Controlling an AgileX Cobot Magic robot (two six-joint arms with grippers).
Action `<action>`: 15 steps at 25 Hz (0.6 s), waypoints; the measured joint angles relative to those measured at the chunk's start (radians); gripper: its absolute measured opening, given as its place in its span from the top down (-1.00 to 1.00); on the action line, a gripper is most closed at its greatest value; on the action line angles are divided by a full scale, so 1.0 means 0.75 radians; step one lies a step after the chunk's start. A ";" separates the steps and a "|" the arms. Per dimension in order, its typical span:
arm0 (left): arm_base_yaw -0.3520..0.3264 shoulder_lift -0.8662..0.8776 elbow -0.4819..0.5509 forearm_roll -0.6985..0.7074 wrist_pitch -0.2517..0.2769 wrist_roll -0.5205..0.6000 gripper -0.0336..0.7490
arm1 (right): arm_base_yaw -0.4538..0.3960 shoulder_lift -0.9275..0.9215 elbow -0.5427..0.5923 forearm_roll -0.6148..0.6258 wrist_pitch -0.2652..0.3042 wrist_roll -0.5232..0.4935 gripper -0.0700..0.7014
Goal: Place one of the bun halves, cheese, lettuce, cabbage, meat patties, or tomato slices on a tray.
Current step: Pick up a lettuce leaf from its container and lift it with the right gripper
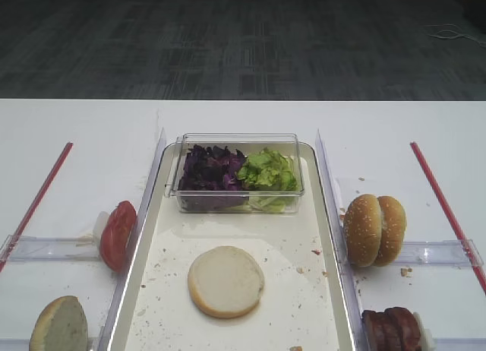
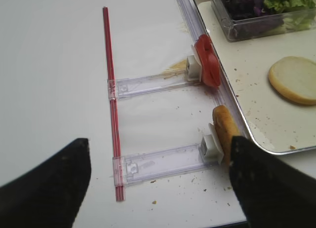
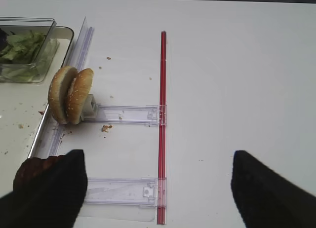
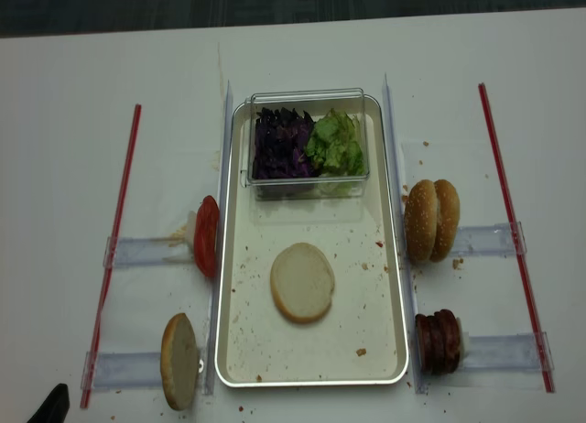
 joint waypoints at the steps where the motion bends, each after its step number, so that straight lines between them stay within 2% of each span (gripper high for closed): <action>1: 0.000 0.000 0.000 0.000 0.000 0.000 -0.53 | 0.000 0.000 0.000 -0.002 0.000 0.000 -0.81; 12: 0.000 0.000 0.000 0.000 0.000 0.000 -0.53 | 0.000 0.000 0.000 -0.005 0.000 0.000 -0.81; 15: 0.000 0.000 0.000 0.000 0.000 0.000 -0.53 | 0.000 0.000 -0.018 -0.008 -0.061 0.000 -0.81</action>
